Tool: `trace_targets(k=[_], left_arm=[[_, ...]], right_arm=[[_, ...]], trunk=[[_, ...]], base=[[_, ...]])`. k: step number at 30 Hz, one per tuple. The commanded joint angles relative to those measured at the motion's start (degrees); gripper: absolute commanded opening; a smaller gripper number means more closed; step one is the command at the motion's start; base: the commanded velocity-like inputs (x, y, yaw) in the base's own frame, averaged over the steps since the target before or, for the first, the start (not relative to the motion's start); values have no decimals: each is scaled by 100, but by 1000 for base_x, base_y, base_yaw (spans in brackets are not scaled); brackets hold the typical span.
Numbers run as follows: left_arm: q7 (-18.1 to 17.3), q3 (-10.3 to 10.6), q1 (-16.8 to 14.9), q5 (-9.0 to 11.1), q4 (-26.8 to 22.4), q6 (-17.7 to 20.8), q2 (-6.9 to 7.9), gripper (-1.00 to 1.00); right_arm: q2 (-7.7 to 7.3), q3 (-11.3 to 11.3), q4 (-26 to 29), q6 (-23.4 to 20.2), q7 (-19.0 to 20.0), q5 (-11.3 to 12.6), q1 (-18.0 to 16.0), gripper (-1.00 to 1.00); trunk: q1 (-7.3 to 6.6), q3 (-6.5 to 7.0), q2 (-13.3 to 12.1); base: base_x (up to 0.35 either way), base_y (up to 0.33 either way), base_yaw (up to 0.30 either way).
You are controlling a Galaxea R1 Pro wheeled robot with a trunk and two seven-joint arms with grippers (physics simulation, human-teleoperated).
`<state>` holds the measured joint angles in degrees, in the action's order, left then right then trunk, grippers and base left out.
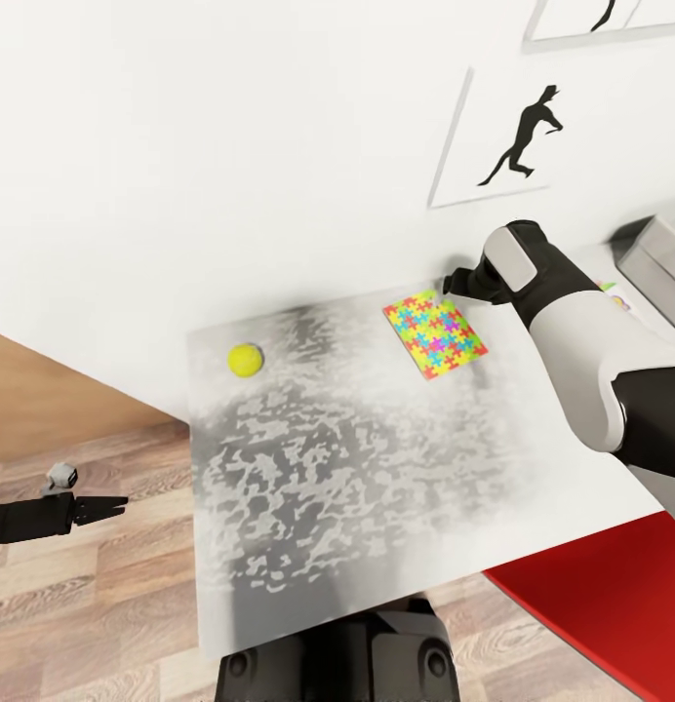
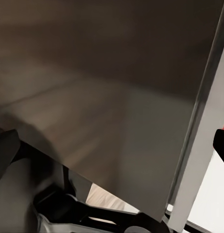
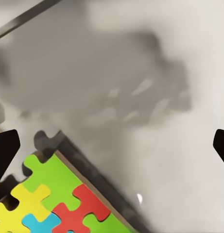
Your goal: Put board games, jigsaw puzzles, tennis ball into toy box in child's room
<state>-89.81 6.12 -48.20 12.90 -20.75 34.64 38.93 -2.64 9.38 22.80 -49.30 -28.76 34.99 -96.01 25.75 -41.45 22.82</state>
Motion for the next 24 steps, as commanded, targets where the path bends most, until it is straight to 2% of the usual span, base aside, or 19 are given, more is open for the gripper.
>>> trace_targets(k=[1, 24], left_arm=[[-19, 48, -5, 38, 1, 61, 7, 100], [-19, 48, -5, 42, 1, 58, 9, 100]], right_arm=[[-7, 42, 6, -18, -42, 61, -4, 100], [76, 52, 14, -16, -24, 54, -5, 100]], trunk=[[3, -16, 10], [3, -196, 10]], base=[[0, 0, 0], [0, 0, 0]])
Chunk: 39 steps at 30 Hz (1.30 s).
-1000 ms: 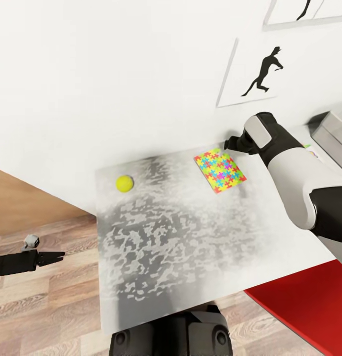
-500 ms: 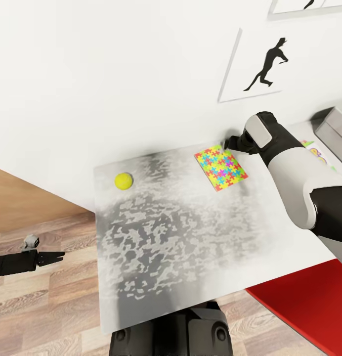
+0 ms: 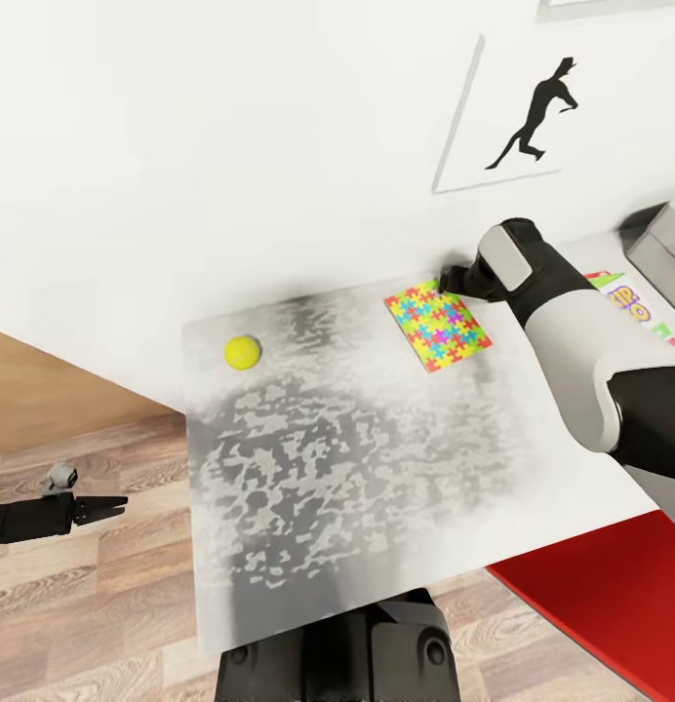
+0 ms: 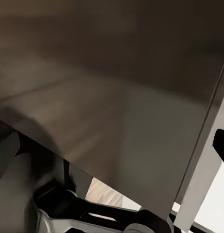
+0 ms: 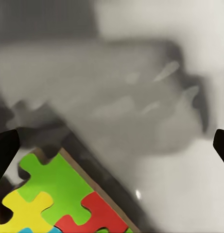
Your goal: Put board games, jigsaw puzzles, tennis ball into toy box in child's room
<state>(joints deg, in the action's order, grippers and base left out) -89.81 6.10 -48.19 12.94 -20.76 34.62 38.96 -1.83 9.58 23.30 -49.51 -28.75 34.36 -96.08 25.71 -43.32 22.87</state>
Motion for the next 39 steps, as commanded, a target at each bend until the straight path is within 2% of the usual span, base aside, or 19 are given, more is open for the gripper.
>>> trace_targets(k=[1, 39], left_arm=[[-19, 49, -7, 38, 2, 61, 6, 100], [-19, 48, -7, 42, 2, 62, 6, 100]], right_arm=[[-2, 33, -37, 5, -24, 117, 1, 100], [-1, 35, -36, 11, -25, 115, 10, 100]], trunk=[[7, -12, 5], [7, -21, 5]], base=[[0, 0, 0], [-27, 14, 0]])
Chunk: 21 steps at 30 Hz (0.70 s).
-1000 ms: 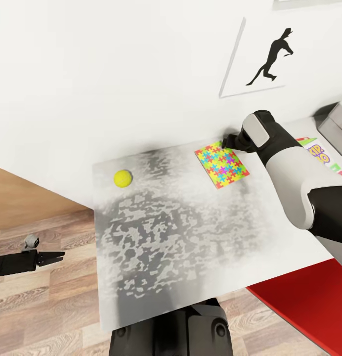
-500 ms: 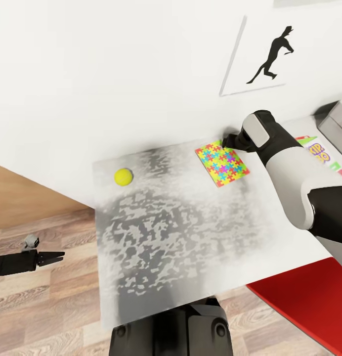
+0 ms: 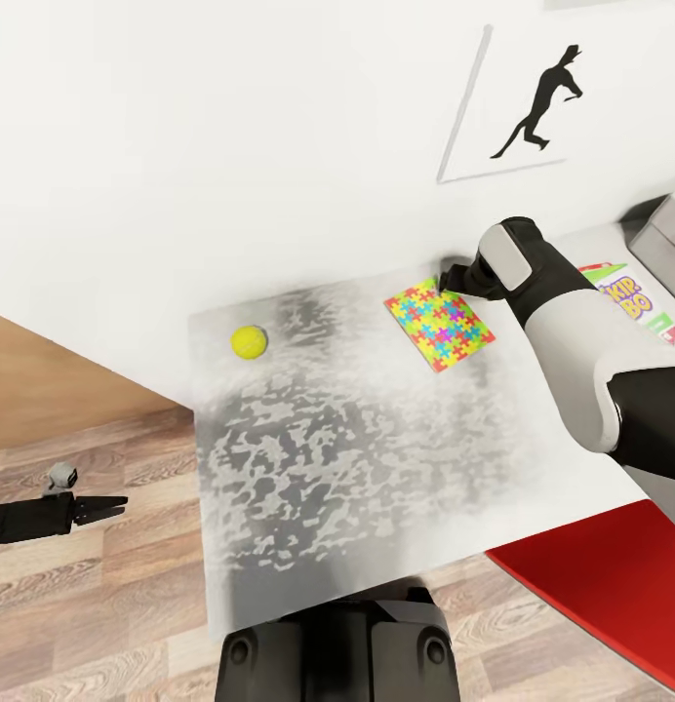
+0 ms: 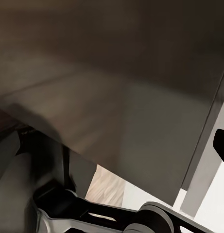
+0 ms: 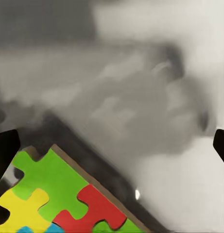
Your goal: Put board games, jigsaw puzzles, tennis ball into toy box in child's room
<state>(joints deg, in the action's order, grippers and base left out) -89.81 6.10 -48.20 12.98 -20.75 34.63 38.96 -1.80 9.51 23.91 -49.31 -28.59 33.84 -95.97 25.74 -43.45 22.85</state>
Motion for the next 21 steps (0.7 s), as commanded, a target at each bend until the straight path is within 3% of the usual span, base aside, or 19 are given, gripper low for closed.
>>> trace_targets(k=[1, 12, 21], left_arm=[[-19, 49, -5, 38, 1, 61, 7, 100], [-19, 49, -5, 38, 1, 61, 7, 100], [-19, 46, -5, 29, 1, 60, 7, 100]], right_arm=[[-4, 42, -97, -9, -41, 166, 0, 100], [-4, 42, -97, -9, -41, 166, 0, 100], [-5, 41, -97, -9, -41, 166, 0, 100]], trunk=[[4, -8, 7], [4, -8, 7], [4, -8, 7]], base=[[-56, 66, 0], [-74, 91, 0], [-216, 79, 0]])
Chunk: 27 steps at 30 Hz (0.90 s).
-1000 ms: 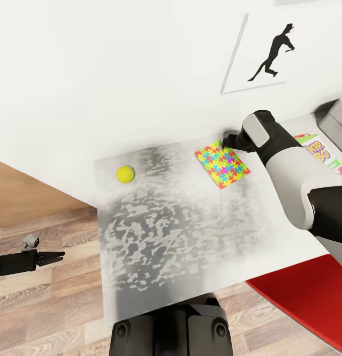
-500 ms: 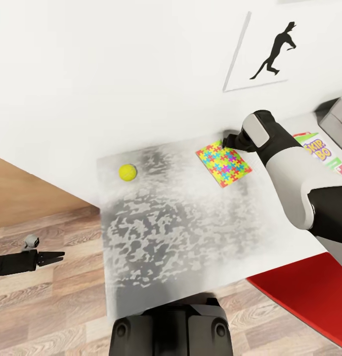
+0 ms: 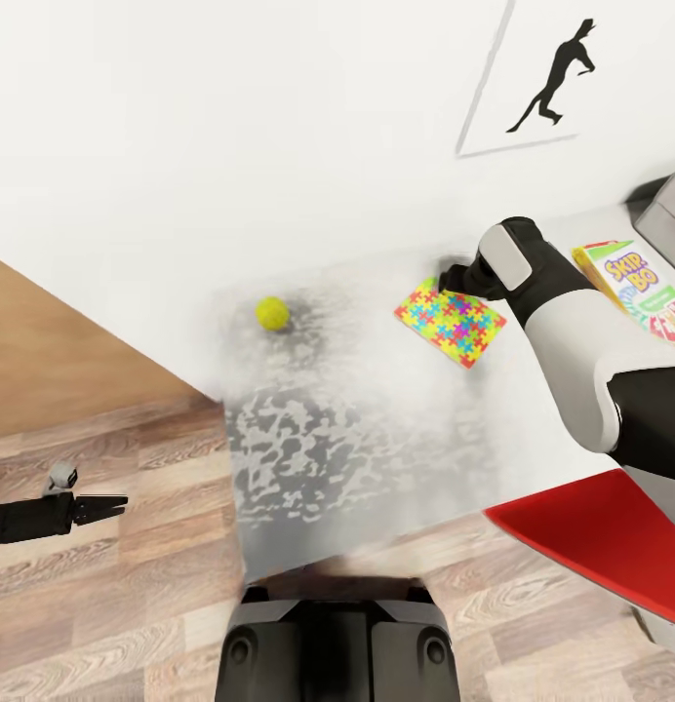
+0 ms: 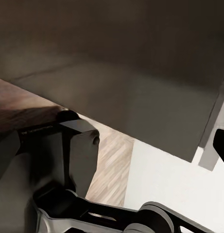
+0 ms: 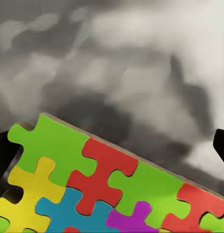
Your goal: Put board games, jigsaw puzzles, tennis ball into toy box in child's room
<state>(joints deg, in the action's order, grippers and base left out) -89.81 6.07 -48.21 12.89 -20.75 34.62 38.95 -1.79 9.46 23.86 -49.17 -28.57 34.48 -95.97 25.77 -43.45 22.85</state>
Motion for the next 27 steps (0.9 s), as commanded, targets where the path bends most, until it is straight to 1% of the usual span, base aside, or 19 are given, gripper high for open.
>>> trace_targets(k=[1, 9, 15, 20, 27], left_arm=[[-19, 48, -5, 38, 0, 61, 7, 100], [-19, 45, -5, 38, 0, 62, 7, 100], [-19, 44, -5, 38, 0, 62, 7, 100], [-19, 43, -5, 38, 0, 63, 7, 100], [-19, 44, -5, 38, 0, 63, 7, 100]], right_arm=[[-5, 46, -92, -22, -43, 103, 0, 100], [-1, 43, -92, -18, -44, 103, 0, 100], [2, 45, -92, -14, -44, 103, 0, 100], [-5, 43, -92, -14, -44, 103, 7, 100], [-5, 39, -92, -14, -44, 103, 13, 100]], trunk=[[2, -8, 7], [2, -8, 7], [2, -8, 7], [2, -8, 7], [2, -8, 7]], base=[[-266, 14, 0], [-267, 7, 0], [-230, 80, 0], [-165, 104, 0], [-124, 21, 0]])
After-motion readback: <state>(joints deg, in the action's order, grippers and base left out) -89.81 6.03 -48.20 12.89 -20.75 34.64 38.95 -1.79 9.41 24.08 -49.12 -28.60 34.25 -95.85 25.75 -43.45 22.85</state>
